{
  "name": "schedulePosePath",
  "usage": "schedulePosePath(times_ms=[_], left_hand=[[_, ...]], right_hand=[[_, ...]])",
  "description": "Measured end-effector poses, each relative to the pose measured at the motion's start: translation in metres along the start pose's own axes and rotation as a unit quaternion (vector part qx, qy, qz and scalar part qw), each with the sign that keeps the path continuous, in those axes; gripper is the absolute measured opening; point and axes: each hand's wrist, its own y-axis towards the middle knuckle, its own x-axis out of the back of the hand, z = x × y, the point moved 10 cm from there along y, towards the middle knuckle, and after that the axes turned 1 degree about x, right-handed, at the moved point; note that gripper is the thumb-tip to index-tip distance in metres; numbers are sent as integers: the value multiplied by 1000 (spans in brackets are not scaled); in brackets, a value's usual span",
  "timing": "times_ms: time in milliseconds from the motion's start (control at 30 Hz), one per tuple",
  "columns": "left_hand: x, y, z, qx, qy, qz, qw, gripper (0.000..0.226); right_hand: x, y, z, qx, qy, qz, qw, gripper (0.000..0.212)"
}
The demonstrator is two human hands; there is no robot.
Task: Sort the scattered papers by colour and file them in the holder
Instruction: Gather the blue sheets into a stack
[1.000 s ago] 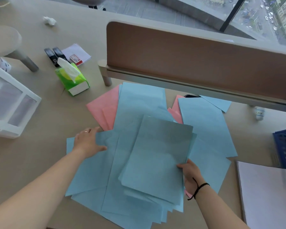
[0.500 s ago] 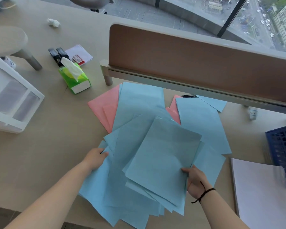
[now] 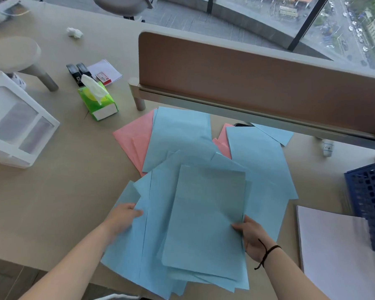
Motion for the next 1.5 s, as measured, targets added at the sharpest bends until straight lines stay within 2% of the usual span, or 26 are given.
schedulePosePath(times_ms=[100, 233, 333, 433, 567, 633, 700, 767, 833, 900, 967, 1067, 1133, 1200, 1300, 1367, 1500], left_hand=[[-12, -9, 6, 32, 49, 28, 998, 18], [-17, -11, 18, 60, -58, 19, 996, 38], [-25, -12, 14, 14, -36, 11, 999, 48], [-32, -12, 14, -17, -50, 7, 999, 29], [-34, -14, 13, -49, -68, 2, 996, 23], [-35, -17, 9, -74, -57, 4, 996, 25], [-32, -18, 10, -86, -59, -8, 995, 25], [-27, -18, 11, -90, -71, -20, 993, 26], [-23, -19, 11, -93, -73, -32, 993, 26], [-19, -19, 11, -92, -81, -34, 992, 26], [-18, -20, 11, -88, -83, -22, 992, 26], [-20, -23, 7, -85, -79, -7, 993, 27], [-20, -26, 4, -86, -75, -7, 993, 27], [-19, -28, 0, -88, -87, -15, 992, 28], [-14, -36, -7, -85, -133, -21, 987, 30], [-11, -42, -12, -85, -149, -13, 985, 33], [-10, -49, -16, -77, -143, 22, 986, 36]], right_hand=[[-25, 5, 1, 3, -37, 34, 999, 37], [-69, 11, 3, 34, -115, 63, 991, 40], [-87, 21, 2, 69, -197, 57, 976, 37], [-100, 19, -2, 71, -250, 82, 962, 35], [-102, 14, 1, 81, -307, 136, 939, 38], [-80, 20, 23, 128, -360, 82, 920, 43], [-43, 26, 61, 185, -408, -29, 893, 47], [-3, 30, 101, 223, -451, -133, 854, 53], [25, 39, 132, 224, -505, -186, 813, 68], [38, 52, 151, 212, -560, -185, 779, 91], [44, 66, 159, 195, -592, -167, 764, 109], [49, 78, 166, 181, -635, -163, 733, 121], [52, 79, 172, 186, -656, -183, 708, 121], [56, 78, 176, 190, -659, -193, 701, 112], [63, 76, 177, 180, -647, -188, 716, 89], [65, 75, 177, 179, -642, -184, 723, 83], [63, 76, 177, 210, -633, -163, 727, 104]])
